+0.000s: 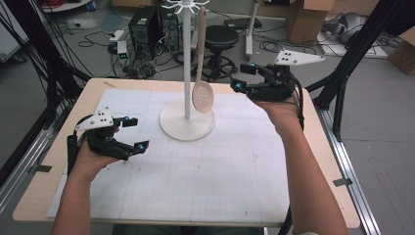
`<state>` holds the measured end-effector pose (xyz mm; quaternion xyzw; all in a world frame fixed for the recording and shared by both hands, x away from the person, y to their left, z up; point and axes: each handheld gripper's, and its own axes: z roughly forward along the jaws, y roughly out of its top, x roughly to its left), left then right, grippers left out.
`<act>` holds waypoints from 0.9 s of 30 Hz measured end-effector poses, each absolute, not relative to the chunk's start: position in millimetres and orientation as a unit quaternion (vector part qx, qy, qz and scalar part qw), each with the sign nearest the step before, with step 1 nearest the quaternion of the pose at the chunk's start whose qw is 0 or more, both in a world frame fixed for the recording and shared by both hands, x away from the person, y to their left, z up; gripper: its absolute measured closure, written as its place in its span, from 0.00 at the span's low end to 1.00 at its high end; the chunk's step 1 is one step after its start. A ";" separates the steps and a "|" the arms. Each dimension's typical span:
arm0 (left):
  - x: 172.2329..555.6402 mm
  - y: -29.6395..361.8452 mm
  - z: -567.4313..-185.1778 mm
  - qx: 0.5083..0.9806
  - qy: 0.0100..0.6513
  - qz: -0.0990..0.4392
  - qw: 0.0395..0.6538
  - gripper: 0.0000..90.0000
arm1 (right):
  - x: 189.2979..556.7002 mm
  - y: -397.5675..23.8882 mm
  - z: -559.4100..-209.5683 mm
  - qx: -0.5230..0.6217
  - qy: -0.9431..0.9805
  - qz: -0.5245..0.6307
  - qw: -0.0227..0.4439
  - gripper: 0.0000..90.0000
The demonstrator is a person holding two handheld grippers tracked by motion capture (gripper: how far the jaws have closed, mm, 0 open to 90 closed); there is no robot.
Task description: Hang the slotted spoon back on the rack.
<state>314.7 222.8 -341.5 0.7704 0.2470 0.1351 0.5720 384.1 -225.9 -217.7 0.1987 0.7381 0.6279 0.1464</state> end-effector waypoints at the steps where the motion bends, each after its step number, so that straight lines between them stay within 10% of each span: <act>1: 315.0 223.3 -342.2 0.770 0.249 0.134 0.572 0.10 | 384.1 -225.9 -217.7 0.199 0.738 0.628 0.146 0.33; 27: 319.5 232.4 -355.2 0.760 0.256 0.120 0.586 0.09 | 336.2 -256.7 -315.8 0.245 0.730 0.621 0.148 0.23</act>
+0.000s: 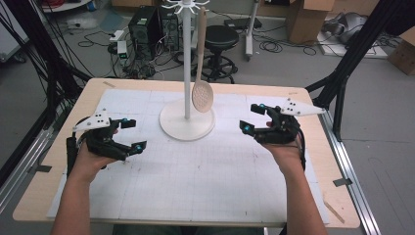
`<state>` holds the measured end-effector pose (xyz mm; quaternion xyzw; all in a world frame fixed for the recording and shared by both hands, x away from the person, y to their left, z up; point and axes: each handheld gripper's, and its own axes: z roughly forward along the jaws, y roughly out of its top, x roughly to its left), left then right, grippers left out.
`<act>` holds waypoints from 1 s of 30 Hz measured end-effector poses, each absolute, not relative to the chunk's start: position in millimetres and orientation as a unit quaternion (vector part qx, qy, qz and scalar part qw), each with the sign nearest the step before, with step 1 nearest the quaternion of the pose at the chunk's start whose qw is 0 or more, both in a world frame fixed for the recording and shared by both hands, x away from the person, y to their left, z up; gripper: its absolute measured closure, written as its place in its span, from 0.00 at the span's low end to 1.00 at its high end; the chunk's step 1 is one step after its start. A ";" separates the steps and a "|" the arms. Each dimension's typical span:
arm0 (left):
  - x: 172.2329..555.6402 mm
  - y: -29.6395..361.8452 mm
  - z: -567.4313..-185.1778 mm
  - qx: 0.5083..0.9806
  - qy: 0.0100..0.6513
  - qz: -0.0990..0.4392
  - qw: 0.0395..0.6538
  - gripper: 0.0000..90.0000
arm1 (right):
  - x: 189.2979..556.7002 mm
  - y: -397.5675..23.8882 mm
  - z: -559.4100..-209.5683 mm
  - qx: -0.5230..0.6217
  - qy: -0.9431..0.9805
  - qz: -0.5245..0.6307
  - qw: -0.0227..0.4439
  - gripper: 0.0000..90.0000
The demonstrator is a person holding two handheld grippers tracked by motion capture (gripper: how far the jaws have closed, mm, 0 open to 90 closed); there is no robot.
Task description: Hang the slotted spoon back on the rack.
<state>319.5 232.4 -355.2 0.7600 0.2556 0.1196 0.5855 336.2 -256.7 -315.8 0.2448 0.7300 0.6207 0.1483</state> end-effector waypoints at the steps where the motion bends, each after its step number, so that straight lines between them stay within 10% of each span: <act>1: 320.0 232.7 -356.1 0.761 0.257 0.118 0.585 0.08 | 334.0 -256.8 -320.5 0.248 0.731 0.619 0.147 0.22; 30: 327.0 233.2 -366.6 0.759 0.266 0.112 0.584 0.08 | 313.0 -277.1 -370.4 0.307 0.716 0.608 0.151 0.14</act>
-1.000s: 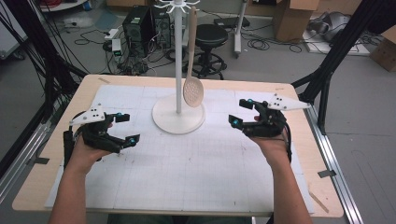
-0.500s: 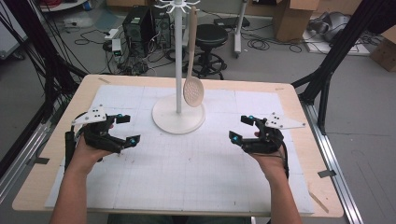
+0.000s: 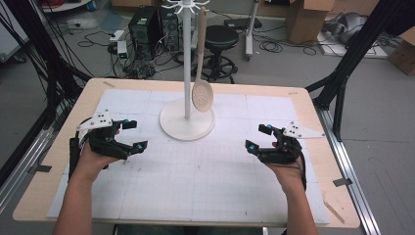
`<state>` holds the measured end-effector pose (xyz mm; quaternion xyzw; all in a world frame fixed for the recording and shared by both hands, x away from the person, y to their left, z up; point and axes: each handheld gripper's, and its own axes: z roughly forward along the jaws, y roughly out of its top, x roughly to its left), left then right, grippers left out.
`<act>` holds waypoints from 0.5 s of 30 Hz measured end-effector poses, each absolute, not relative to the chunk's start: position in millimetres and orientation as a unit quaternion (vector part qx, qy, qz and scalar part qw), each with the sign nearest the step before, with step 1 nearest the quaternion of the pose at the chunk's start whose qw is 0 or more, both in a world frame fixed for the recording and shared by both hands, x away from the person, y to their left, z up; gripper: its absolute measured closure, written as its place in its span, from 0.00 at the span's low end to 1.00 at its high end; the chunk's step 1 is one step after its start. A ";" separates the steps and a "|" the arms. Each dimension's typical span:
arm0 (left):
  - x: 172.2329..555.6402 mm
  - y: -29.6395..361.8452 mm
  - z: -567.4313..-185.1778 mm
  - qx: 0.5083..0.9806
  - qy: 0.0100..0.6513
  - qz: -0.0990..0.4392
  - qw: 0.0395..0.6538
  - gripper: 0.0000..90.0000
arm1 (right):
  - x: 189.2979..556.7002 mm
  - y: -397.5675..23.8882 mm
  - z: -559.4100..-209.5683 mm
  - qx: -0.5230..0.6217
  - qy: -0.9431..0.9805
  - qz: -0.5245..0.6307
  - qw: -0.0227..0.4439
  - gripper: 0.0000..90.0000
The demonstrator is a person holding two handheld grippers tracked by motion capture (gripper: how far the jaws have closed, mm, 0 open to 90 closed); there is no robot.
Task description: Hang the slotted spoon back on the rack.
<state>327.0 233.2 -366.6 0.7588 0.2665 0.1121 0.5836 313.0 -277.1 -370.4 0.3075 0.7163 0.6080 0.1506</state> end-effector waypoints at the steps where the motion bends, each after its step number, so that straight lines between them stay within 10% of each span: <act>1: 326.7 233.0 -366.5 0.760 0.265 0.113 0.583 0.08 | 313.0 -277.6 -370.6 0.308 0.716 0.608 0.151 0.14; 15: 323.4 232.4 -368.4 0.762 0.264 0.111 0.581 0.08 | 314.1 -270.7 -367.9 0.297 0.719 0.609 0.154 0.14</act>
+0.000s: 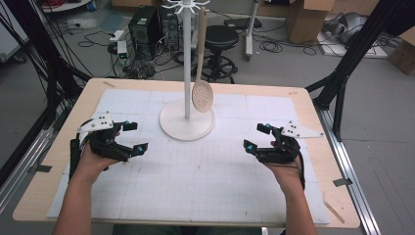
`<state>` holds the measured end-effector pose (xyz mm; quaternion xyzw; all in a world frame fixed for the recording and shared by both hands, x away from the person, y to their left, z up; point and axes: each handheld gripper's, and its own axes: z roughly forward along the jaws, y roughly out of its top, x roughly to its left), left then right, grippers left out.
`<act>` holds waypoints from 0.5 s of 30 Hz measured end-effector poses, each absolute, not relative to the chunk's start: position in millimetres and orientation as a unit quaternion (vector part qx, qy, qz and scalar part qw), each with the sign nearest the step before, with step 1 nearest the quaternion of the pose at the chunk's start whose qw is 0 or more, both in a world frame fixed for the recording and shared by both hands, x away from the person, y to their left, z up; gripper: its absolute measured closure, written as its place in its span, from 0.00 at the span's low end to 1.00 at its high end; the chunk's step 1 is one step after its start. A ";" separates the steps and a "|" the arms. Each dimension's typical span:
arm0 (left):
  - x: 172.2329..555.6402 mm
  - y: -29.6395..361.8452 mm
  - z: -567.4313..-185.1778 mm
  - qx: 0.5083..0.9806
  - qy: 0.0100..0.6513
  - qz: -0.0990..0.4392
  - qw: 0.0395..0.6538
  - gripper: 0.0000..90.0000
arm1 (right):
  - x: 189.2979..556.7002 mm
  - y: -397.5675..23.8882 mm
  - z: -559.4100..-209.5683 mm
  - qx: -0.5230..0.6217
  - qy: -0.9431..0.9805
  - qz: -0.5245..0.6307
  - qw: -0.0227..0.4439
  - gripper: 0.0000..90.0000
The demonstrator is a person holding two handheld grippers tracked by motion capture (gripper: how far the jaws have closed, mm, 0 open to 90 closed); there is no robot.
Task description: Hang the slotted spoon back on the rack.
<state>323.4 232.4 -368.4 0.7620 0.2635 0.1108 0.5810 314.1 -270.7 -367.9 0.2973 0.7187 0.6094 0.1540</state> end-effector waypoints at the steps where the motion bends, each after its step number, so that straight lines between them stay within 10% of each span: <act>1: 323.2 232.4 -368.5 0.761 0.265 0.111 0.581 0.08 | 314.1 -270.0 -368.2 0.300 0.720 0.608 0.151 0.14; 15: 323.8 232.2 -369.4 0.764 0.266 0.113 0.577 0.08 | 316.6 -269.3 -370.6 0.302 0.723 0.603 0.149 0.14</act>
